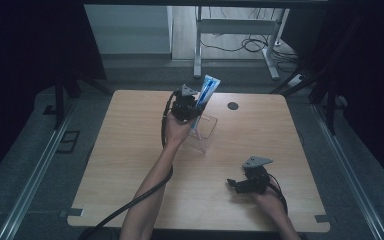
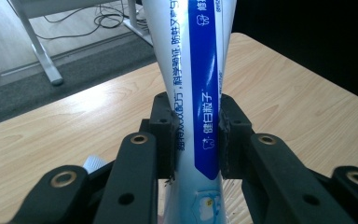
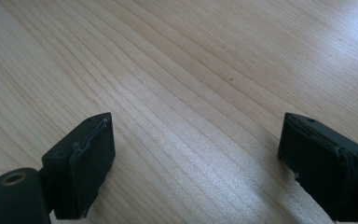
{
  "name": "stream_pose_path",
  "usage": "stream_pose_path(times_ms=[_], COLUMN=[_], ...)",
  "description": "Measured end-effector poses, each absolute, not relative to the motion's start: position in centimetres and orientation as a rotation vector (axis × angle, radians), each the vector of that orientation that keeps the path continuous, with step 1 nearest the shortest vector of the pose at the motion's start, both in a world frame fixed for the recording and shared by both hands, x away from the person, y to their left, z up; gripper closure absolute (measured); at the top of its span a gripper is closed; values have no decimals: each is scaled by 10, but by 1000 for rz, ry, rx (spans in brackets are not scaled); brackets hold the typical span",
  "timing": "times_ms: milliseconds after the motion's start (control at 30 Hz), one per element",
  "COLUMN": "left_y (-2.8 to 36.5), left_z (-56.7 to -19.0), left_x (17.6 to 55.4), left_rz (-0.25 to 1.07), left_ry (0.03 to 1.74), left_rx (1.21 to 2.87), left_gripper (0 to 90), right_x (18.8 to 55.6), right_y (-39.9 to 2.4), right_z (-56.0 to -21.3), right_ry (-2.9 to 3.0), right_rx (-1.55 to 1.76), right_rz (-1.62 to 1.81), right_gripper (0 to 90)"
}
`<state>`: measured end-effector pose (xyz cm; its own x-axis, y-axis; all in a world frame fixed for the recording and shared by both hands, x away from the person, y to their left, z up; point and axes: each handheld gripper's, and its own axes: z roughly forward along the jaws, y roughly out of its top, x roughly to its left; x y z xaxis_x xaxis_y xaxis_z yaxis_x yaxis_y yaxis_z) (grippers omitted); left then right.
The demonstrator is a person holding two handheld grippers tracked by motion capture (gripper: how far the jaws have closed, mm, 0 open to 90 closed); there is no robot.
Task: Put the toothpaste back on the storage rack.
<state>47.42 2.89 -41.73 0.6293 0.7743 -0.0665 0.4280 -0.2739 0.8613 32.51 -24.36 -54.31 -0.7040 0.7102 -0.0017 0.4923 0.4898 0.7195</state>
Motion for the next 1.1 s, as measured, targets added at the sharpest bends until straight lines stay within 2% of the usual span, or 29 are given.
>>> stream_pose_path(times_ms=[633, 1100], left_y=[17, 15], left_z=[-434, -435], left_x=[471, 463], left_rz=[523, 524], left_ry=[937, 898], left_rx=[1961, 2011], left_gripper=[705, 654], right_x=[325, 325], right_y=[-244, -244], right_z=[-543, -543], right_ry=[2440, 2439], right_rx=[1017, 1015], right_rz=[1035, 1035], right_gripper=[105, 104])
